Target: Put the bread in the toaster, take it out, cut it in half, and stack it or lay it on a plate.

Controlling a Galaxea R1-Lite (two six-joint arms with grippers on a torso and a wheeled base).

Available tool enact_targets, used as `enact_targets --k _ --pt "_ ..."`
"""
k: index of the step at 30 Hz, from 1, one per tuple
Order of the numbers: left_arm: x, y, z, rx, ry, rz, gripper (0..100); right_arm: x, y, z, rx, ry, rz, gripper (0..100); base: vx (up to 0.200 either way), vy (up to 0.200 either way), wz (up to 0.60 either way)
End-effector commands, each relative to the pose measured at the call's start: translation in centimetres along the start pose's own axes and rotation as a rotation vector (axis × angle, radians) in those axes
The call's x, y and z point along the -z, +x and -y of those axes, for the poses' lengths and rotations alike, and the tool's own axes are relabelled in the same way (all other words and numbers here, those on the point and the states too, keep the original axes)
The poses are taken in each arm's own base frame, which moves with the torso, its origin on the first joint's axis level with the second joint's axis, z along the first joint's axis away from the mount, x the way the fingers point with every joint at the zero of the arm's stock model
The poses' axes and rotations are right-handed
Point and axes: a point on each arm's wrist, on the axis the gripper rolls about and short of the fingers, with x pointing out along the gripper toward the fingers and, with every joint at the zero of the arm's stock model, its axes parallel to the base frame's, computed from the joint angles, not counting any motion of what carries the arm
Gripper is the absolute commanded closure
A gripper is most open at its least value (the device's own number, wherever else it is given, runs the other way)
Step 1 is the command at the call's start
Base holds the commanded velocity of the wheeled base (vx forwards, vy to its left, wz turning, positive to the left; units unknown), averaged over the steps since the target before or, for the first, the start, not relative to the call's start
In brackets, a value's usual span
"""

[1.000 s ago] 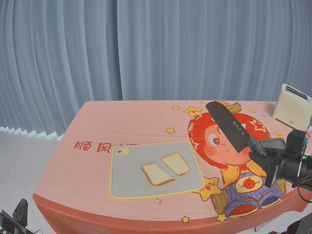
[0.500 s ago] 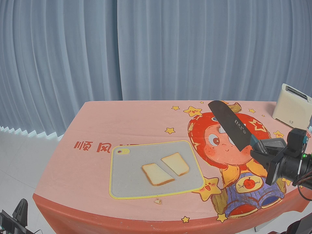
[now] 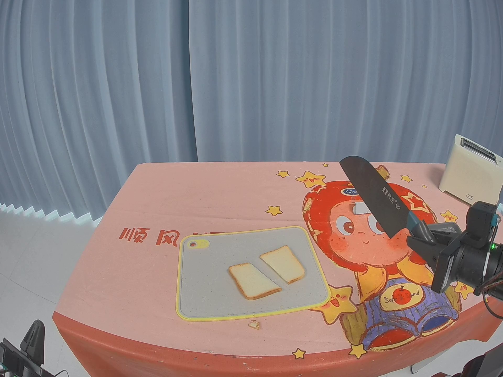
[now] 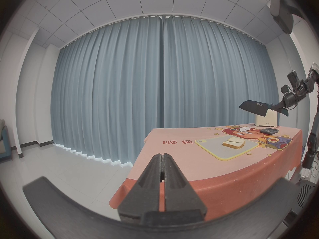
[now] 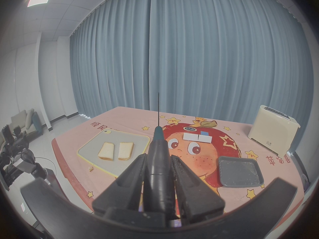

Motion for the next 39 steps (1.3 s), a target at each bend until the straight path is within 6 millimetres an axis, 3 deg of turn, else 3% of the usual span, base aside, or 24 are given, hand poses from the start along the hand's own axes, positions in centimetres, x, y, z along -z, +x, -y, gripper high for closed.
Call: enact_targets --k 1,17,39 --pt "0.5 0.0 0.0 0.0 0.0 -0.002 100 -0.1 0.0 0.2 0.013 0.007 0.004 100 0.0 0.0 0.0" --pt "0.5 0.0 0.0 0.0 0.0 -0.002 100 0.0 1.4 1.3 0.095 0.028 -0.034 100 0.0 0.0 0.0" --pt "0.5 0.0 0.0 0.0 0.0 -0.002 100 -1.5 3.9 3.5 0.171 0.115 0.075 100 0.0 0.0 0.0"
